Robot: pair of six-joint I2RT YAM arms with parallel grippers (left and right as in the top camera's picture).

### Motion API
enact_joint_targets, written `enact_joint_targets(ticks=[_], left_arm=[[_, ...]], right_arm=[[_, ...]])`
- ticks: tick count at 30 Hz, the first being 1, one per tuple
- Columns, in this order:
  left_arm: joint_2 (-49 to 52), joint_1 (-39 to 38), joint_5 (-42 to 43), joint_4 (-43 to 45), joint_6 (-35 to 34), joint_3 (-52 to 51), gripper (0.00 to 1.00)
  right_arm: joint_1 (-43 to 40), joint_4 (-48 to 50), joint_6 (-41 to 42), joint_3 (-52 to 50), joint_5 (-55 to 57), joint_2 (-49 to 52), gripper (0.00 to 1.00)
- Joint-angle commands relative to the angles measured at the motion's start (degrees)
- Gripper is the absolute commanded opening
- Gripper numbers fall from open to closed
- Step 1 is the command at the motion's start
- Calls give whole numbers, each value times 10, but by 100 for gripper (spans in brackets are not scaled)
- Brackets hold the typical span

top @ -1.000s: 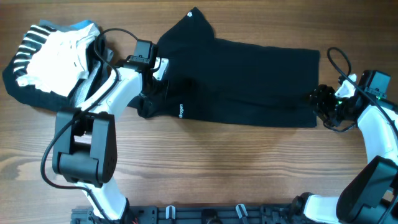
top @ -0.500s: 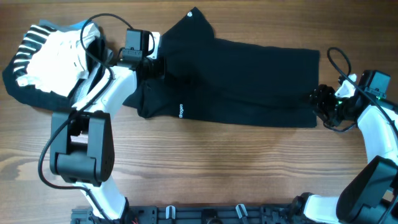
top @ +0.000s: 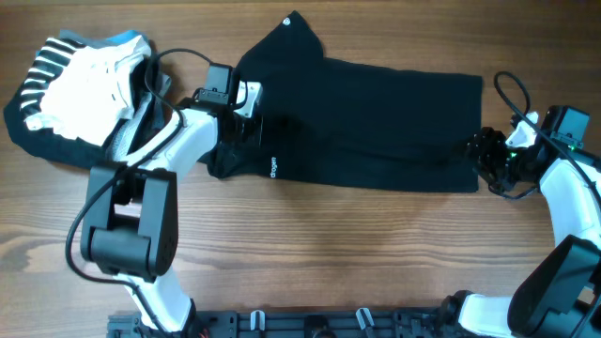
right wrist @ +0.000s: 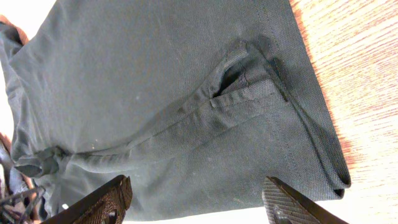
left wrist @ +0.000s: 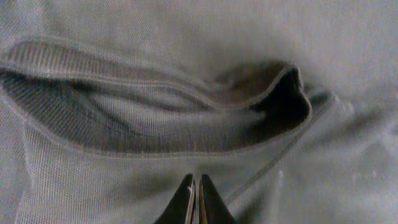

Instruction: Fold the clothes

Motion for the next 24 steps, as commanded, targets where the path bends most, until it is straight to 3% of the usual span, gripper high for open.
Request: enact_joint_targets(ticks=[1,7,9,11,14,16,20,24], left_arm=[[37,0,9,69,-19,-9,4],[74,-2,9,233,-54,-4,6],[66,3,18,241,-99,26,6],[54,6,31,227,-98,48,6],[9,12,26,141,-78,76,11],[-47,25,14,28,-65,82,28],[-101,53,-71,-180,-68,82,41],[-89,97,-77,-251,-85,51,49]], right_arm=[[2,1,-9,6,5,-5,72],[2,1,-9,6,5,-5,72],[2,-1,-9,6,5,-5,72],[2,-1,-9,6,5,-5,72],[2,-1,-10,6,5,-5,72],[2,-1,-11,6,6,-5,73],[2,-2,-11,6,31,-5,76],[2,-10,-12,6,47,-5,77]])
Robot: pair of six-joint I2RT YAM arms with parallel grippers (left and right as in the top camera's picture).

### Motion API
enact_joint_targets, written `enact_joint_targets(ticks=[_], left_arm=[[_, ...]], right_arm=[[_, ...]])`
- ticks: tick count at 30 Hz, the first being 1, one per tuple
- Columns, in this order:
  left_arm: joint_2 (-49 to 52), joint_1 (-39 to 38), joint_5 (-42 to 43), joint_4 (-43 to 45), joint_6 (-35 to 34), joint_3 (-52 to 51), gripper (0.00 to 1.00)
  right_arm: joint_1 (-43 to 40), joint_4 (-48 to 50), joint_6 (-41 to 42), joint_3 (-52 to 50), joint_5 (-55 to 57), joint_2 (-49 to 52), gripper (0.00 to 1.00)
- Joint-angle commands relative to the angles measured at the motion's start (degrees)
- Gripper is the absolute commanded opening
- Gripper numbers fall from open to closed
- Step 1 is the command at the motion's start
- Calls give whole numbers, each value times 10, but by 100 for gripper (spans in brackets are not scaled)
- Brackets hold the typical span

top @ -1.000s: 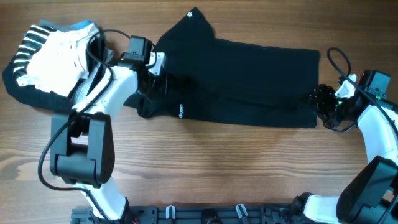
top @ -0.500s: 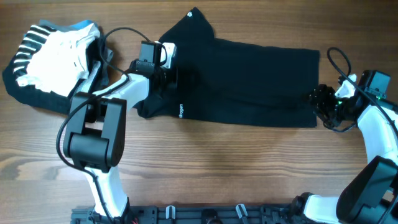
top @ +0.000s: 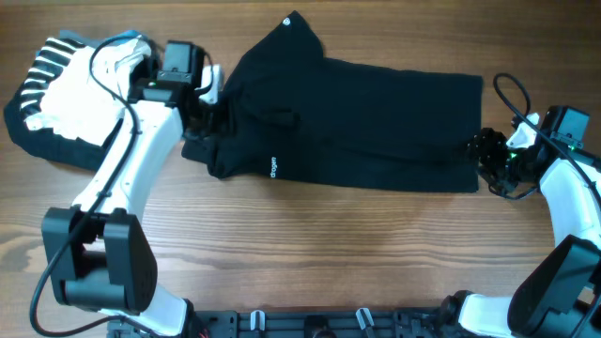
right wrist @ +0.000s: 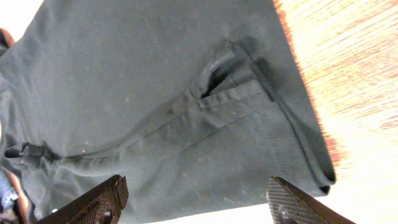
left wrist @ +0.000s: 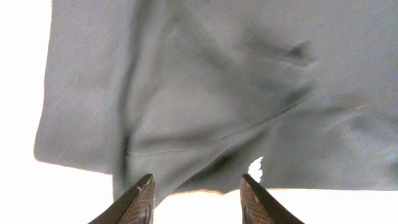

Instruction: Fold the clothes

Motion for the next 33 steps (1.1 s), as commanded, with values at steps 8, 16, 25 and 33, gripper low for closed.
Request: enact_joint_targets(ticks=[8,16,25,33], left_arm=[[35,62,8,41,-9,-111,69],[49,62,12,98,-9,-159,15],[47,112,-42,91,-35,-158,4],[47,128,-22,103,-43,-158,4]], right_arm=[[2,-12,-12,6,27,-5,77],[2,-14,-27,6,48,-5,78],[2,-41,-24,6,126,18,78],[2,-56,-56,5,78,93,70]])
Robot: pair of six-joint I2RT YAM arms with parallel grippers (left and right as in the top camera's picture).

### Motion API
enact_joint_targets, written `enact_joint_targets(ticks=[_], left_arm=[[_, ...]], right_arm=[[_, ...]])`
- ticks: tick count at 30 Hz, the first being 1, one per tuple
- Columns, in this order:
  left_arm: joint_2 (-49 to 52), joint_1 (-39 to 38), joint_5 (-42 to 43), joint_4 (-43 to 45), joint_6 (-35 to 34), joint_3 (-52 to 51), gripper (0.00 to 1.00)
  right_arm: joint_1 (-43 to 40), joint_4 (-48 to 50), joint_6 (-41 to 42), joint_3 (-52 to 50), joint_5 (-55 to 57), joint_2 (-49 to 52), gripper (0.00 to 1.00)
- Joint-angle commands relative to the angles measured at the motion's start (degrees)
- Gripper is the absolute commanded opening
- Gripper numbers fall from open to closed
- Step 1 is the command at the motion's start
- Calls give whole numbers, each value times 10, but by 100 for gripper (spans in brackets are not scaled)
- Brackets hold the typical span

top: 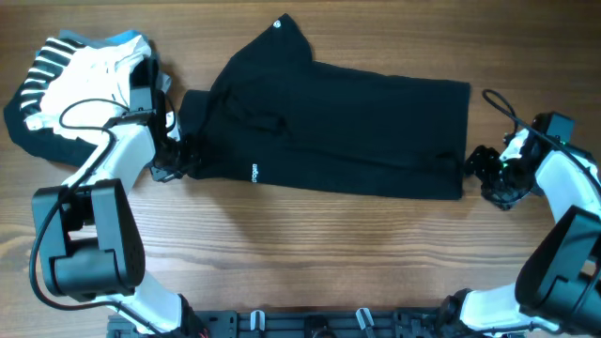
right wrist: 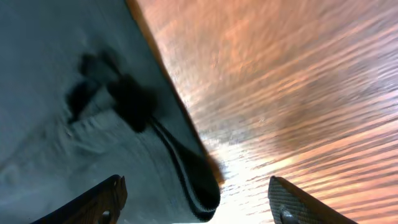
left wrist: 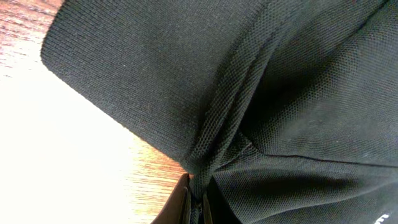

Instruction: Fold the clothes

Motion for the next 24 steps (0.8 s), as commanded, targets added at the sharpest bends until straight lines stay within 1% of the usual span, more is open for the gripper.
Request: enact_joint_targets(ticks=[1,3,4,5,10,12,13,14,15,16,17,18,19,20,22,24], left_arm=[[4,3,-2,3,-10,-2,4],[4,3,-2,4,-10,-2,4],[4,3,-2,4,-10,-2,4],[4,3,-2,4,-10,-2,4],[4,3,-2,4,-10,-2,4],[4,3,-2,4,-10,-2,4],[4,3,-2,4,-10,-2,4],[4,3,-2,4,-10,-2,4],[4,3,-2,4,-10,-2,4],[4,3,-2,4,-10,-2,4],[4,3,-2,4,-10,-2,4],[4,3,-2,4,-10,-2,4],[4,3,-2,4,-10,-2,4],[4,3,-2,4,-10,-2,4],[4,3,-2,4,-9,-2,4],[4,3,-2,4,-9,-2,4]], right_arm=[[2,-8,-21,5,-19,23,66],[3,-16,-21,5,-19,25,56],[5,-24,-21,5,-19,25,54],[5,-29,-22,5,-18,25,54],[9,-42,-22,-3,-31,26,56],[18,-30,-22,-17,-33,26,68],[23,-19,-21,-27,-33,26,69],[27,-7,-20,-37,-33,26,63],[29,1,-20,-43,-28,26,44],[29,1,-19,-43,-22,26,31],[28,1,-15,-42,-13,25,24],[28,-1,-1,-42,3,25,11],[27,-4,16,-42,20,25,5],[26,-10,32,-42,40,25,4],[19,-46,102,-37,112,25,4],[12,-65,134,-35,146,25,4]])
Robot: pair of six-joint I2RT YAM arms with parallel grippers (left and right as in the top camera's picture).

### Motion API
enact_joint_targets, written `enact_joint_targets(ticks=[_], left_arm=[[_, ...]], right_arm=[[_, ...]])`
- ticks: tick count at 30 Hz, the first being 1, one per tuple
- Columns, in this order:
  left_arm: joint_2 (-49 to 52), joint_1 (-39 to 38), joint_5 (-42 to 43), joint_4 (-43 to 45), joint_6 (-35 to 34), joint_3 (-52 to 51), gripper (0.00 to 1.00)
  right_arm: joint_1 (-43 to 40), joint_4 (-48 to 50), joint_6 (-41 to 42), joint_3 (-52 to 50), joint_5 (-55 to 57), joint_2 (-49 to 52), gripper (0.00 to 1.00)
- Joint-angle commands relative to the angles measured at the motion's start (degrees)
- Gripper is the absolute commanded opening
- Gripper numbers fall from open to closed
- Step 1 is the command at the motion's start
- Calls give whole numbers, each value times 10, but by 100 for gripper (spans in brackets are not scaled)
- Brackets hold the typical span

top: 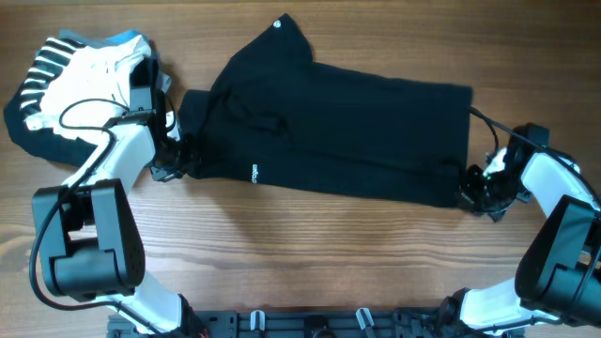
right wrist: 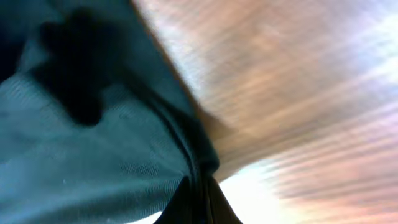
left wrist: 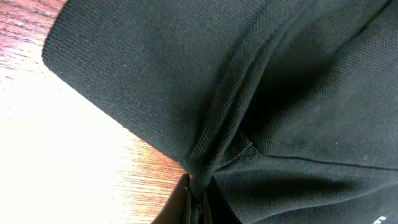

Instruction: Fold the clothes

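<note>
A black polo shirt (top: 347,122) lies spread across the wooden table, collar end to the left, hem to the right. My left gripper (top: 178,158) is shut on a bunched fold of the shirt's left sleeve edge (left wrist: 205,155), low at the table. My right gripper (top: 472,192) is shut on the hem's near right corner (right wrist: 199,165), the cloth pinched between its dark fingers.
A pile of other clothes (top: 75,80), white and black-and-white striped, sits at the far left of the wooden table (top: 310,253). Cables run along both arms. The rig's rail lies along the near edge.
My right gripper, open beside the hem corner before, is now shut on that corner. The left gripper still pinches the sleeve fold in the same place. The shirt has hardly shifted.
First my left gripper was shut over the shirt's left part and the right stood open at the hem. Then the left was open at the sleeve edge. Later it was shut on the sleeve fold, shirt shifted left. Now both grippers hold cloth.
</note>
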Motion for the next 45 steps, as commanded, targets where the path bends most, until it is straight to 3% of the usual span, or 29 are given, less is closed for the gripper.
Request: enact_joint_targets(ticks=[1,3,5,10,12,14,18,30,37,39,45], left_arm=[[4,3,-2,2,-7,-2,4],[4,3,-2,2,-7,-2,4],[4,3,-2,2,-7,-2,6],[4,3,-2,2,-7,-2,16],[4,3,-2,2,-7,-2,17],[4,3,-2,2,-7,-2,17],[4,3,-2,2,-7,-2,18],[4,3,-2,2,-7,-2,18],[4,3,-2,2,-7,-2,18],[4,3,-2,2,-7,-2,18],[0,3,20,2,-5,-2,18]], right_arm=[[-16,-20,79,3,105,7,17],[-17,-15,33,7,73,7,55],[-17,-17,4,19,54,6,57],[-17,-26,-48,68,-51,-37,55],[-15,-24,-55,78,-100,-54,38],[-10,-26,-57,76,-125,-56,12],[24,-12,-68,55,-127,-55,4],[75,95,16,-10,-94,3,4],[71,324,46,-3,-92,10,8],[64,314,40,19,-102,2,12],[65,179,-77,32,-179,-45,23]])
